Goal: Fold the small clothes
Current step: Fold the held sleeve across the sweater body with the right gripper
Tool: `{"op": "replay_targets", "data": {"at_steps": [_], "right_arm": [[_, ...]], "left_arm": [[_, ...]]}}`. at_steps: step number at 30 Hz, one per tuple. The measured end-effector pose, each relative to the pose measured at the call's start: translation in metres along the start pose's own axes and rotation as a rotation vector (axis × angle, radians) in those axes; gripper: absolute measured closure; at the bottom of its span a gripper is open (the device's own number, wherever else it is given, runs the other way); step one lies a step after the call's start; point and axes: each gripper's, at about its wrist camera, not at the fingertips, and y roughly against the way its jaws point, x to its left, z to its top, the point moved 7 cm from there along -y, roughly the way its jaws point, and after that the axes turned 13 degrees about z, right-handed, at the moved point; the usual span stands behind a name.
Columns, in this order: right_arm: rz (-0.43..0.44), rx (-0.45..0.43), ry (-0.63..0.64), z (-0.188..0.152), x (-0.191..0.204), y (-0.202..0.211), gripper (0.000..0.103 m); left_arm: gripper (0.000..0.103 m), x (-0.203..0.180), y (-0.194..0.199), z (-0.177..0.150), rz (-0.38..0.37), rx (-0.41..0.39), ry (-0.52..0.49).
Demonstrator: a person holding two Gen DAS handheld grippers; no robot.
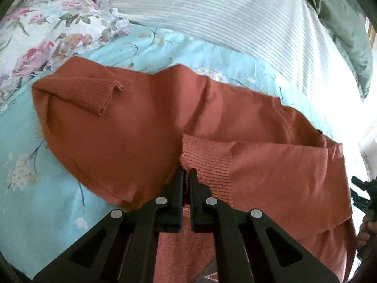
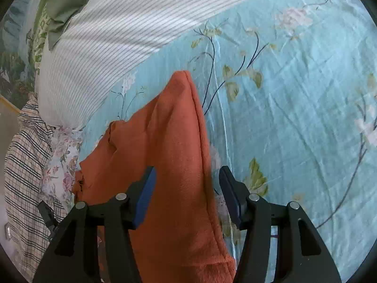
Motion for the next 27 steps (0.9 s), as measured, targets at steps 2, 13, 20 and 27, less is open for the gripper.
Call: {"op": "replay_targets", "data": {"at_steps": [2,13,20,27], "right_arm": [[0.010,0.002,-0.003,-0.002,0.001,-0.001,0.046],[-0.011,-0.005,0.031,0.005,0.003,-0.010,0.046],[-0.057,0.040,0.091,0.007,0.001,-0.026,0.092],[-0.246,-0.063,0.198,0.027,0.004,0.021,0.093]], "left_arm": [[0.101,0.003,0.005,0.005,0.000,-0.018,0.008],[0.101,0.012,-0.002,-0.001,0.036,-0.001,0.006],[0.101,0.009,0.001,-0.002,0.042,0.006,0.002],[0.101,-0.040,0.010,-0.003,-0.019,-0.023,-0.094]]}}
